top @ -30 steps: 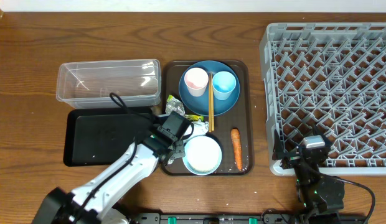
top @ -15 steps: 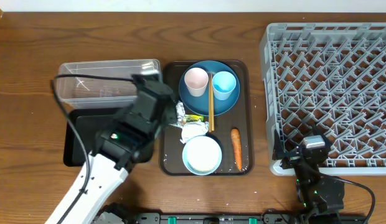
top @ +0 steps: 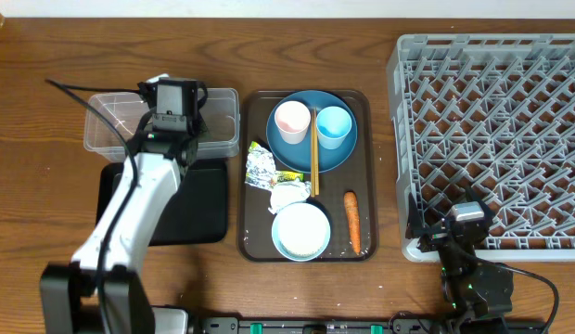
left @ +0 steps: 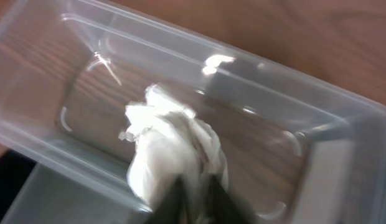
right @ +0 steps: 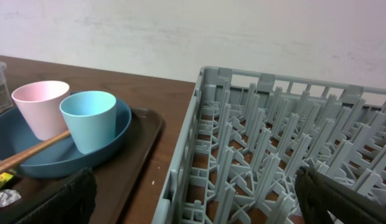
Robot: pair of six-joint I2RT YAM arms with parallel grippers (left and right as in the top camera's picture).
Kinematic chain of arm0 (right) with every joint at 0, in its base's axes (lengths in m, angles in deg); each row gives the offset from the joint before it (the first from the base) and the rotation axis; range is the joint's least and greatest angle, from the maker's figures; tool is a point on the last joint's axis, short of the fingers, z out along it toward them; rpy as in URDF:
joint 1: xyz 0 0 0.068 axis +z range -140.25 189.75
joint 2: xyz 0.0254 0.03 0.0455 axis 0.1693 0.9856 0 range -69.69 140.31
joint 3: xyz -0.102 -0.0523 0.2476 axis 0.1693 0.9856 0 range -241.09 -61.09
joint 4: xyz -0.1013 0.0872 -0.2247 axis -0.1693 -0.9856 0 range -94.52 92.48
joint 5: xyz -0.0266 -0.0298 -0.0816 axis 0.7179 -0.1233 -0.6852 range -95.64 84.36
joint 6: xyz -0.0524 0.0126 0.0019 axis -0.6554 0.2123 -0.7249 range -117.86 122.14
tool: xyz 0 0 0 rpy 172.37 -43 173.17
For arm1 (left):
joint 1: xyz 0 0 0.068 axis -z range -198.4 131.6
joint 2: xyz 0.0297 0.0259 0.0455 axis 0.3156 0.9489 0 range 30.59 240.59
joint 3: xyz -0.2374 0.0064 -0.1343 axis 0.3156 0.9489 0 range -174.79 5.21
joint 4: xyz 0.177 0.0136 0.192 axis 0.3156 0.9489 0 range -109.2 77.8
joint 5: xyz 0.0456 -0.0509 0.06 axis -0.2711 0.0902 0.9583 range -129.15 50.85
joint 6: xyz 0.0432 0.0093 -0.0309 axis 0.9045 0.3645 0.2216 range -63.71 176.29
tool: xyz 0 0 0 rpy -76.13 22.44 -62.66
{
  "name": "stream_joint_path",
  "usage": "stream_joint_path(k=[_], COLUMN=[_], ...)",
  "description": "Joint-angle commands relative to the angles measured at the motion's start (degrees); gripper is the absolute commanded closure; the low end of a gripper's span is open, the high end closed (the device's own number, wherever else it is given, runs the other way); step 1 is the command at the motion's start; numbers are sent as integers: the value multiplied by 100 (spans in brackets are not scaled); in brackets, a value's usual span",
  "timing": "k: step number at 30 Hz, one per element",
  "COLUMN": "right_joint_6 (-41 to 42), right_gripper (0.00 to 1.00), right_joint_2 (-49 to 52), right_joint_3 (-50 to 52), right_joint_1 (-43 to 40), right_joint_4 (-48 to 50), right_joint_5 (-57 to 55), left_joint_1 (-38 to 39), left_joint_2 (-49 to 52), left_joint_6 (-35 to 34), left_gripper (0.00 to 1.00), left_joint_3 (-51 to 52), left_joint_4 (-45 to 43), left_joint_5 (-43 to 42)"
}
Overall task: Sort waste into correct bins and load items into the dishwasher rack
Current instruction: 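Carry the tissue with the left gripper into the clear plastic bin, then reach the left gripper back to the foil wrapper and tissue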
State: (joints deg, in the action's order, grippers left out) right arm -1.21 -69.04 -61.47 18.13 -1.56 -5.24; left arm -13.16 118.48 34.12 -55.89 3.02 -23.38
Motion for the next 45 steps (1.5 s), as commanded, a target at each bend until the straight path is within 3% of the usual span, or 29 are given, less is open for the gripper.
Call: stream_joint_path(k=[1, 6, 12, 15, 17, 27, 37, 45], right_joint_6=[52, 52, 55, 52, 55, 52, 52, 55], right_gripper=[1, 1, 1, 1, 1, 1, 1, 1], right_joint_2=[-26, -26, -26, -26, -26, -26, -26, -26], right_joint_3=[9, 9, 9, 9, 9, 9, 9, 9], right_joint_1=[42, 42, 42, 42, 42, 42, 42, 42], right_joint_4=[-26, -26, -28, -26, -26, -26, -26, -26], right_joint_5=[-15, -13, -15, -13, -15, -13, -15, -13], left_joint_1=[-212, -221, 35, 389, 728, 2664, 3694, 4061], left_joint_2=[192, -197, -1346, -1976, -2310, -2837, -2621, -2048], left_joint_6=[205, 225, 160, 160, 155, -247, -1272, -1460], left_gripper=[42, 23, 20, 20, 20, 19, 20, 19], left_joint_3=[-26, -96, -96, -96, -96, -52, 127, 127], left_joint_4=[-146, -151, 769, 1574, 2094, 3491, 3510, 3307], left_joint_5=[-254, -531, -2006, -2990, -3211, -2964, -2347, -2190])
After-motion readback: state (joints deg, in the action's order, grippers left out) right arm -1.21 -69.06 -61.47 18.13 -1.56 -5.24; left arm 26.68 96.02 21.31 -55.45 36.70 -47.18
